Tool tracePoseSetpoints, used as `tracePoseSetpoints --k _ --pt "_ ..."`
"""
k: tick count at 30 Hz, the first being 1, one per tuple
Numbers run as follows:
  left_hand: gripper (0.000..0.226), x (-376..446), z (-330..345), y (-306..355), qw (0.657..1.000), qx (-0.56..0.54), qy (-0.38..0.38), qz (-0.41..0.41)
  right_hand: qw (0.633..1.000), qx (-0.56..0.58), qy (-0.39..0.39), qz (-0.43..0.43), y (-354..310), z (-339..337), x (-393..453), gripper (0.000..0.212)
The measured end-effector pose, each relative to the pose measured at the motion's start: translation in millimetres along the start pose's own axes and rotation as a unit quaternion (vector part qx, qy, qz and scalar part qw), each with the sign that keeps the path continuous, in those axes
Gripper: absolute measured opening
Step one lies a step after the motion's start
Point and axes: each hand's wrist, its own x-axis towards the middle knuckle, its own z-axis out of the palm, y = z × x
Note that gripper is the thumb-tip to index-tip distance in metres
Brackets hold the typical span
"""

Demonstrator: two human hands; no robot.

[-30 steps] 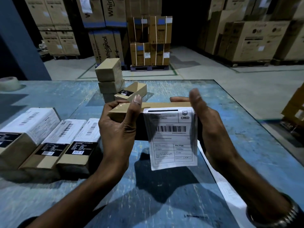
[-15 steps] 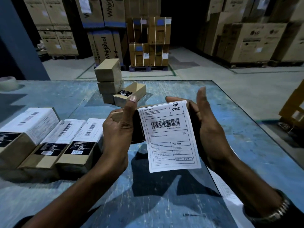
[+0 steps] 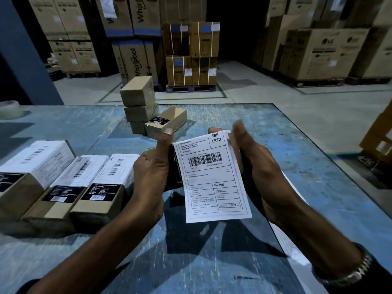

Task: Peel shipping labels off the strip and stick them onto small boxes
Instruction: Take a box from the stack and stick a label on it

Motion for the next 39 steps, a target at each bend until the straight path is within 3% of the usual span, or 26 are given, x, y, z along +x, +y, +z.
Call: tracePoseSetpoints --k 4,10,14,20,25,30,39 --pt "0.063 0.6 -1.8 -1.9 1.000 -0.004 -0.003 -0.014 1.000 -0.011 0.019 -0.020 3.2 5.3 1.8 0.036" --pt "0.060 -0.6 -2.5 -1.3 0.999 -0.010 -0.022 -0.043 1.000 0.001 0.016 0.009 2.3 1.2 -0.2 0.059" --pt "0.058 1.9 -4.8 -3.8 0.998 0.008 -0.012 -0.057 1.000 -0.014 0.016 -0.002 7.1 3.5 0.8 0.044" --pt "0.059 2.0 -6.6 -4.5 0.996 0.008 -0.017 -0.084 1.000 -0.004 -0.013 0.012 4.4 1.8 -1.2 0.059" --pt "0.060 2.9 -6.7 -3.6 0.995 0.010 -0.012 -0.103 1.000 0.002 0.004 0.009 9.3 1.1 1.8 0.043" --pt "0.060 4.7 -9.2 -5.4 0.994 0.012 -0.027 -0.109 0.999 -0.008 -0.036 0.011 8.0 -1.0 -0.3 0.048" --pt "0.061 5.4 -9.6 -3.9 0.990 0.006 -0.027 -0.141 0.999 -0.011 -0.032 -0.015 10.4 -1.2 3.9 0.054"
